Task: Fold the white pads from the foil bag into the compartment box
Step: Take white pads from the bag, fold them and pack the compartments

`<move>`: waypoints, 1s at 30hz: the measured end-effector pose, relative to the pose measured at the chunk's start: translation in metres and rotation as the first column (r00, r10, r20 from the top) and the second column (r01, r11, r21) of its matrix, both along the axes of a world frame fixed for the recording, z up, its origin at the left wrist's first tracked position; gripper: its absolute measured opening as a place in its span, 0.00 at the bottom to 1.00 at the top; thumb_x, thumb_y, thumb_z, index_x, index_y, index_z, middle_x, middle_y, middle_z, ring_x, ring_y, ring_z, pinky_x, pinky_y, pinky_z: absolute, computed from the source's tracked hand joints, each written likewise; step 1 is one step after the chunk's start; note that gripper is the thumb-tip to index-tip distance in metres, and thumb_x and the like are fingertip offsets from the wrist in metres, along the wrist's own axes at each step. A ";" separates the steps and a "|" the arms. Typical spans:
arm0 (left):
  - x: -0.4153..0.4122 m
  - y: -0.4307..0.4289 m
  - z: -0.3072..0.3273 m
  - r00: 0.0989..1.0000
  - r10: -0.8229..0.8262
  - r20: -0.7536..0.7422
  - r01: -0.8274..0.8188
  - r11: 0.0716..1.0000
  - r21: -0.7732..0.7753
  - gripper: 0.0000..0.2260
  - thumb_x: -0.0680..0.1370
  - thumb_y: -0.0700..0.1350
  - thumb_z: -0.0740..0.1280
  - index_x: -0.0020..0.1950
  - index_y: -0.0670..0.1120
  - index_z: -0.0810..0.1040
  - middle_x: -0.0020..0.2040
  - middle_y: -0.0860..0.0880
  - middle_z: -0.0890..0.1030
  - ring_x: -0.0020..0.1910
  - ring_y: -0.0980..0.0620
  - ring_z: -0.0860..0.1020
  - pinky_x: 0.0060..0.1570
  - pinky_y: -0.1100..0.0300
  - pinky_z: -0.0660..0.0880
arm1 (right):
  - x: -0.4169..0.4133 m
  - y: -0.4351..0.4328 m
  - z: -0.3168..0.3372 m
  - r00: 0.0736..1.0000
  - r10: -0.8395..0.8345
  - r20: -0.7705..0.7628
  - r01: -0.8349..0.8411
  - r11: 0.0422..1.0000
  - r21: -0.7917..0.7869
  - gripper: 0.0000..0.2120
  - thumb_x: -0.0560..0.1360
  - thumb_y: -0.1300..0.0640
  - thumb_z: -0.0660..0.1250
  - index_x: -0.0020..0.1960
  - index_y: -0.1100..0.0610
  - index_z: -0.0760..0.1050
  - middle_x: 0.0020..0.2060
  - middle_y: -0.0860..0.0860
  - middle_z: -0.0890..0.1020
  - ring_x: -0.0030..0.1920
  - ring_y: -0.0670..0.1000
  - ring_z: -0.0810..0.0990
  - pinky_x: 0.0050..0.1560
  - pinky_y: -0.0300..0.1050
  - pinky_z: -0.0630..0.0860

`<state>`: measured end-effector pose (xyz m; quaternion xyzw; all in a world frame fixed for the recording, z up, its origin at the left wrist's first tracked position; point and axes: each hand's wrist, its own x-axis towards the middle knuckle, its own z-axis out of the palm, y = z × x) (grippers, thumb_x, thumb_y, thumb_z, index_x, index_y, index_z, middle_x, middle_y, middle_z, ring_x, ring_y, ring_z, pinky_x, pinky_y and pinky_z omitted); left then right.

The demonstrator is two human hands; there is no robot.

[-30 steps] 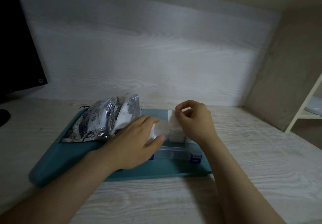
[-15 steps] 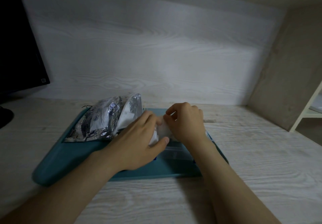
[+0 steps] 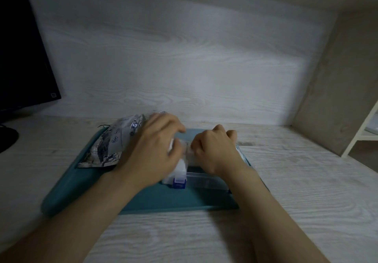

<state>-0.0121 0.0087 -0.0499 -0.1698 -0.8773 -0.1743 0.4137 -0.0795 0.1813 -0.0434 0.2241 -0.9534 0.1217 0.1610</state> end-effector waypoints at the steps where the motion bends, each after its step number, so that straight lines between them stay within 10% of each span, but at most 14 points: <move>1: -0.001 -0.005 0.003 0.995 0.078 -0.065 -0.076 0.997 0.028 0.11 0.76 0.41 0.66 0.57 0.43 0.83 0.57 0.47 0.81 0.58 0.46 0.78 0.61 0.49 0.74 | 0.002 -0.001 0.000 1.000 -0.009 -0.013 0.009 1.000 -0.007 0.15 0.80 0.54 0.57 0.35 0.53 0.71 0.34 0.49 0.76 0.51 0.55 0.69 0.51 0.53 0.58; 7: -0.007 -0.040 0.003 0.891 0.392 0.230 -0.443 0.863 0.243 0.29 0.71 0.60 0.72 0.69 0.48 0.77 0.67 0.47 0.80 0.67 0.41 0.77 0.69 0.38 0.70 | 0.011 -0.020 0.002 0.973 0.053 -0.223 -0.088 0.984 -0.152 0.15 0.75 0.63 0.63 0.56 0.54 0.84 0.50 0.50 0.85 0.53 0.55 0.79 0.56 0.52 0.69; 14: -0.010 -0.051 0.004 0.852 0.273 0.446 -0.498 0.685 0.532 0.14 0.76 0.59 0.70 0.52 0.50 0.78 0.49 0.54 0.81 0.50 0.49 0.76 0.48 0.54 0.71 | 0.010 -0.068 0.012 0.949 0.294 -0.109 -0.314 0.907 -0.281 0.16 0.80 0.61 0.66 0.66 0.60 0.81 0.60 0.58 0.85 0.60 0.59 0.82 0.62 0.50 0.77; 21: -0.016 -0.058 0.003 0.870 0.232 0.434 -0.482 0.586 0.652 0.17 0.83 0.57 0.62 0.44 0.45 0.78 0.43 0.49 0.80 0.48 0.42 0.76 0.46 0.52 0.68 | 0.005 -0.113 0.011 0.941 0.332 0.072 -0.300 0.912 -0.280 0.09 0.81 0.58 0.67 0.45 0.63 0.75 0.42 0.58 0.77 0.47 0.63 0.73 0.48 0.50 0.67; 25: -0.017 -0.057 0.005 0.863 0.228 0.450 -0.494 0.564 0.662 0.16 0.84 0.52 0.59 0.47 0.43 0.78 0.46 0.47 0.78 0.50 0.42 0.72 0.48 0.53 0.65 | 0.010 -0.117 0.011 0.940 0.335 0.072 -0.315 0.928 -0.200 0.12 0.82 0.63 0.62 0.60 0.69 0.78 0.59 0.67 0.79 0.59 0.68 0.77 0.61 0.54 0.71; 30: -0.018 -0.059 0.006 0.862 0.223 0.455 -0.496 0.553 0.670 0.16 0.84 0.50 0.57 0.48 0.41 0.78 0.48 0.45 0.77 0.51 0.42 0.71 0.48 0.52 0.64 | 0.006 -0.129 0.003 0.957 0.290 0.014 -0.261 0.879 -0.399 0.08 0.77 0.59 0.66 0.50 0.57 0.84 0.43 0.57 0.86 0.45 0.60 0.85 0.46 0.52 0.81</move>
